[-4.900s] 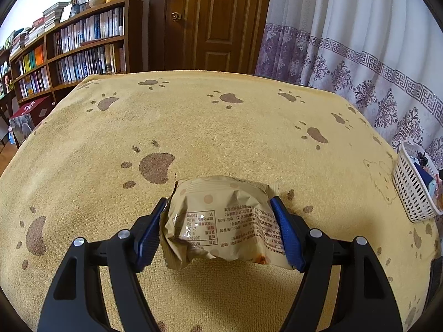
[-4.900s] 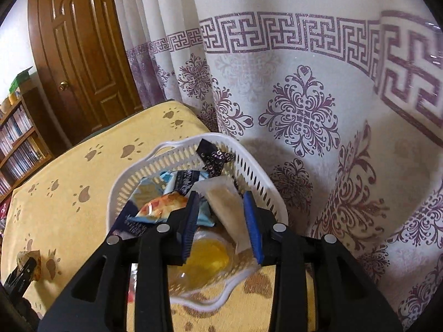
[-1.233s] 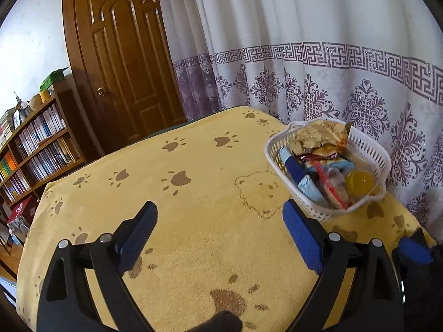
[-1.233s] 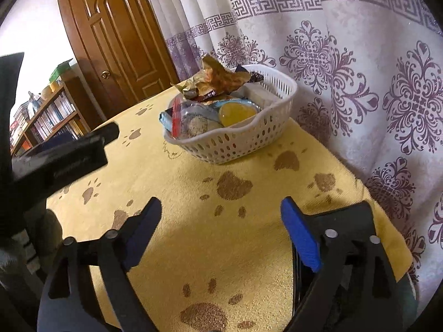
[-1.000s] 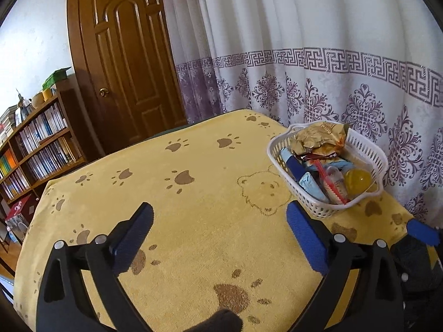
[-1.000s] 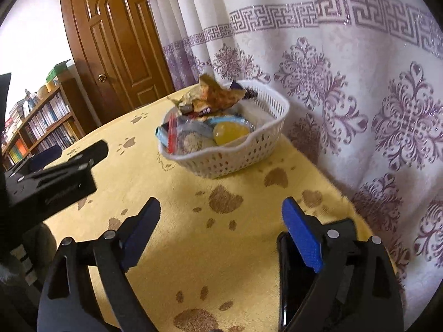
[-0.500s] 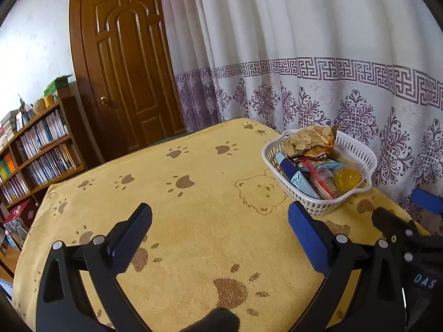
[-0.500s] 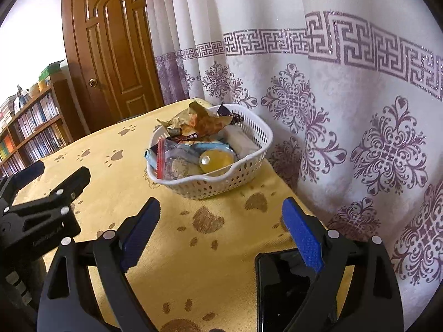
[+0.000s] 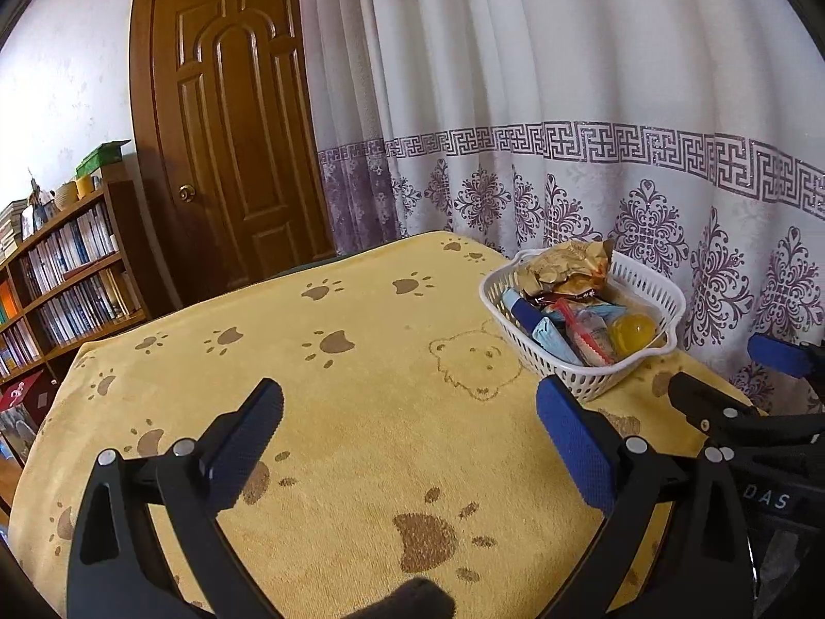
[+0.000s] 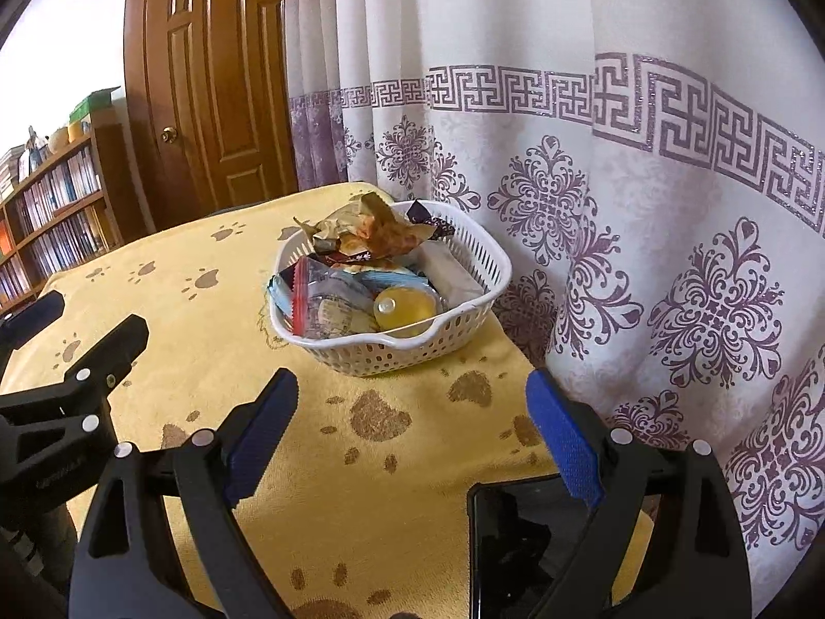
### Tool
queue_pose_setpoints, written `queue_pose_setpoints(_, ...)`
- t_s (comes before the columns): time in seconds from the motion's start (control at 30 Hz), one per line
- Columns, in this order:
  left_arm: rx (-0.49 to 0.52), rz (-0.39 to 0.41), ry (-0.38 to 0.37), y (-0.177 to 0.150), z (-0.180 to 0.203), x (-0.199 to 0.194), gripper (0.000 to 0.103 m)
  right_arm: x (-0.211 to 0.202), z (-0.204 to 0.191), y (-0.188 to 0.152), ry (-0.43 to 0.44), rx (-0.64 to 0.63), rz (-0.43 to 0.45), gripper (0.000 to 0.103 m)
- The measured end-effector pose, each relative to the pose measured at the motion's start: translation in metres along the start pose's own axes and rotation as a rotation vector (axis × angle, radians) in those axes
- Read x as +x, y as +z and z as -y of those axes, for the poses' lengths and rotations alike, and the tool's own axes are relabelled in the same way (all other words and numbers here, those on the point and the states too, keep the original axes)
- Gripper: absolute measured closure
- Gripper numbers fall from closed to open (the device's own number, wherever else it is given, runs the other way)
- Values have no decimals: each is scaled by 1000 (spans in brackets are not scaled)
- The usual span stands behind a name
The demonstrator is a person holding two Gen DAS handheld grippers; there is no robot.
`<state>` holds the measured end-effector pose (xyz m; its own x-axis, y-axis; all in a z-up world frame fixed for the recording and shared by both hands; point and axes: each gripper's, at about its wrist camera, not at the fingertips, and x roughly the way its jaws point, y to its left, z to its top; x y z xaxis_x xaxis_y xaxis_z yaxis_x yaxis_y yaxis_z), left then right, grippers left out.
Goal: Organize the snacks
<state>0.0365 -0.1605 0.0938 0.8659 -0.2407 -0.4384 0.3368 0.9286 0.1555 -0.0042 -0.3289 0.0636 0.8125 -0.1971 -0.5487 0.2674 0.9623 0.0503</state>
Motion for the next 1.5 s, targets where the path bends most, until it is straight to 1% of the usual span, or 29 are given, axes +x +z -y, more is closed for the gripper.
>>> queue_pose_setpoints(0.37,-3,-12,3,-3,-2,4,5,7,-3,-1,-14,-20,-15,11)
queue_pose_setpoints(0.77,15,-6,-2,-4,1,1,5,5,-7,-2,-36,-48,3,11)
queue_pose_setpoints(1.0,14,3,-1,-4,1,-1,5,4,-10,-2,-49,-63,13,11)
queue_pose_setpoints(1.23,28,22,18,-4,3,-4,5,3,-10,-2,-48,-62,12,11)
queue_pose_setpoints(1.37,28,14,16,-5,2,-4,5,3,-11,-3,-46,-57,7,11)
queue_pose_setpoints(1.5,3,-20,7,-6,-3,-3,5,4,-14,-7,-26,-49,-11,11)
